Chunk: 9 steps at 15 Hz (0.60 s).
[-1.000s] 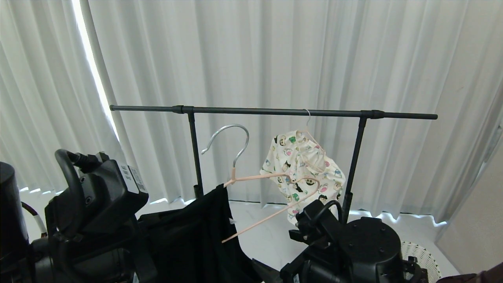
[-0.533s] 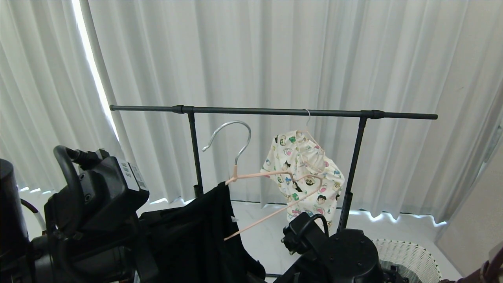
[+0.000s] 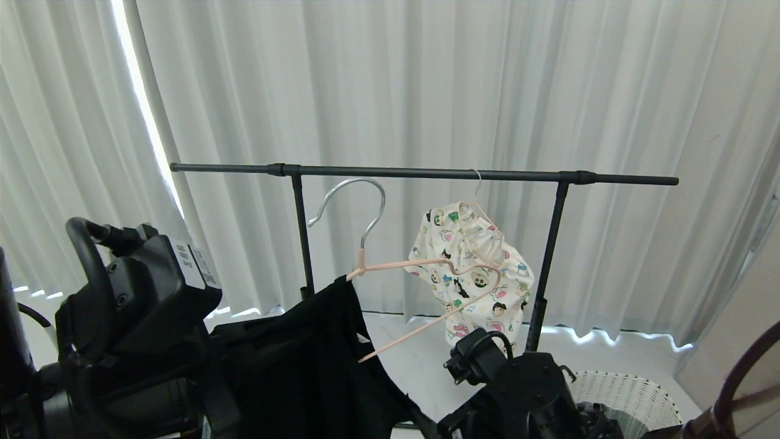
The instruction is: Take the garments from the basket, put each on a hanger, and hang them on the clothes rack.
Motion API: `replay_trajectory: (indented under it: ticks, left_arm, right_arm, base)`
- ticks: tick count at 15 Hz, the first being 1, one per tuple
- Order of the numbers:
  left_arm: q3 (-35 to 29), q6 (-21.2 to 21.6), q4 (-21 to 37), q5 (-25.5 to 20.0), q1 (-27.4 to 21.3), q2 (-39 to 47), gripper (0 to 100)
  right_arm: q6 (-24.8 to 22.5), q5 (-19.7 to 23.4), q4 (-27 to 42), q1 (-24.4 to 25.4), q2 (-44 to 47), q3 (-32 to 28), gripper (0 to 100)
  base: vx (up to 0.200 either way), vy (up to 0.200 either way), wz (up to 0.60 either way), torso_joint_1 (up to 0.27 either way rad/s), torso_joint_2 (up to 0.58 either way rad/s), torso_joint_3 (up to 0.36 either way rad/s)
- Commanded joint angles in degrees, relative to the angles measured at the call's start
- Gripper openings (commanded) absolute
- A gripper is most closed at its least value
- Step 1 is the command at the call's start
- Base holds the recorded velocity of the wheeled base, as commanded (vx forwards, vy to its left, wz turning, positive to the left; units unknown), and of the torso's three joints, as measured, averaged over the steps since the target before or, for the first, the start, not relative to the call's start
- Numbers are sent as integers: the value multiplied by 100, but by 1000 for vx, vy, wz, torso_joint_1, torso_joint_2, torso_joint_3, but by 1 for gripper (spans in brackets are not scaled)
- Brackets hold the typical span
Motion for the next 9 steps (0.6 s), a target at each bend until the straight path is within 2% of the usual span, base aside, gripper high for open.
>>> replay_trajectory:
  ticks: [1, 2, 4, 9]
  left_arm:
    - [1, -4, -1, 3, 8, -29, 0]
    - [19, -4, -1, 3, 17, -46, 0]
    - [45, -4, -1, 3, 17, -82, 0]
    - [361, -12, -1, -5, 17, -82, 0]
  right_arm:
    - [-104, -122, 83, -449, -8, -42, 100]
    - [-315, -227, 83, -879, -17, -60, 100]
    - [-614, -368, 83, -1416, -61, -86, 100]
    - [-799, -394, 83, -2215, -448, -139, 100]
  base:
    - [0, 0, 0, 0, 0, 0]
    - [0, 0, 0, 0, 0, 0]
    - [0, 0, 0, 0, 0, 0]
    - [0, 0, 0, 0, 0, 0]
